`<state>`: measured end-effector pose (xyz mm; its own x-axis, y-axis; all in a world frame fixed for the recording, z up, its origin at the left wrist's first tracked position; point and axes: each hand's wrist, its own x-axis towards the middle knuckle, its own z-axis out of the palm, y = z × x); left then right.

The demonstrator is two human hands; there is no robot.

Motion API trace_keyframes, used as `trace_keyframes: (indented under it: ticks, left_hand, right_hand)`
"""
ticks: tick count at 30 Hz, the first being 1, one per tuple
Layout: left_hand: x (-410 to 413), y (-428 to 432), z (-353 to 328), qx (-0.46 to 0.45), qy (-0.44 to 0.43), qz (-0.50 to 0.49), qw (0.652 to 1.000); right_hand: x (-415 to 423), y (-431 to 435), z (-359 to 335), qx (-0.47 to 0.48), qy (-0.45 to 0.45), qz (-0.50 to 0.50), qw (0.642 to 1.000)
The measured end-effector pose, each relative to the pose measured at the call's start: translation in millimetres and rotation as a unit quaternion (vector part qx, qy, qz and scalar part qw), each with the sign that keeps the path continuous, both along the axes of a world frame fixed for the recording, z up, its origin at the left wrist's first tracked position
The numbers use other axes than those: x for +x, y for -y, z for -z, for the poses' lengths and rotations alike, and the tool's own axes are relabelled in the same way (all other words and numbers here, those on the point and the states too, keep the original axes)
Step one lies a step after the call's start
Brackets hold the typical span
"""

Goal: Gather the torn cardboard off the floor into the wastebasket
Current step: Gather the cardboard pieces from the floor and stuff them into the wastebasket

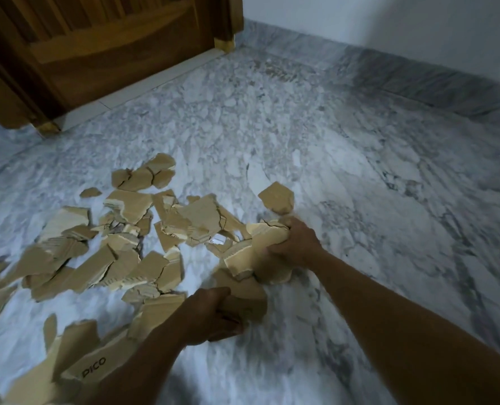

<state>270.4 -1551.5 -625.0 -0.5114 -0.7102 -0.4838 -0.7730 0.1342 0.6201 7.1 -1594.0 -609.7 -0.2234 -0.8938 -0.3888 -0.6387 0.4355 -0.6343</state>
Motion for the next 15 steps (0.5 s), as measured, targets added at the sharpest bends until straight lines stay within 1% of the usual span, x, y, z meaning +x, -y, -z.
trace_keyframes:
  ticks: [2,3,5,6,8,9,12,13,15]
  left_hand:
    - [0.2,2.3,-0.8,0.006,-0.014,-0.017,1.000]
    - [-1.2,6.2,-4.1,0.006,-0.011,-0.021,1.000]
    - [-5.4,16.1,-13.1,0.002,-0.001,-0.024,1.000]
    - [-8.4,22.0,-18.0,-0.004,0.006,-0.025,1.000]
    - [-15.3,34.3,-27.6,-0.017,0.040,-0.018,0.999]
    - [-19.4,39.9,-32.0,-0.016,0.057,-0.012,0.998]
    - [-34.8,53.0,-40.5,-0.023,0.091,0.019,0.995]
    - [-41.9,56.6,-40.5,-0.040,0.098,0.026,0.994]
    - [-55.5,62.7,-37.1,-0.081,0.127,0.032,0.988]
  right_hand:
    - [-13.0,-8.1,-10.7,0.015,0.034,-0.050,0.998]
    - [-21.1,-12.8,-20.5,0.033,0.030,-0.079,0.996]
    - [-43.9,-17.6,-38.1,0.099,0.002,-0.101,0.990]
    - [-55.0,-19.7,-47.3,0.147,-0.007,-0.101,0.984]
    - [-71.8,-22.4,-58.9,0.237,-0.003,-0.106,0.966]
    - [-74.8,-24.7,-62.6,0.264,-0.015,-0.115,0.958]
    - [-72.7,-44.0,-59.1,0.301,-0.117,-0.176,0.930]
    - [-72.1,-54.1,-50.4,0.294,-0.132,-0.166,0.932]
    - [-71.5,-74.6,-27.0,0.259,-0.113,-0.112,0.953]
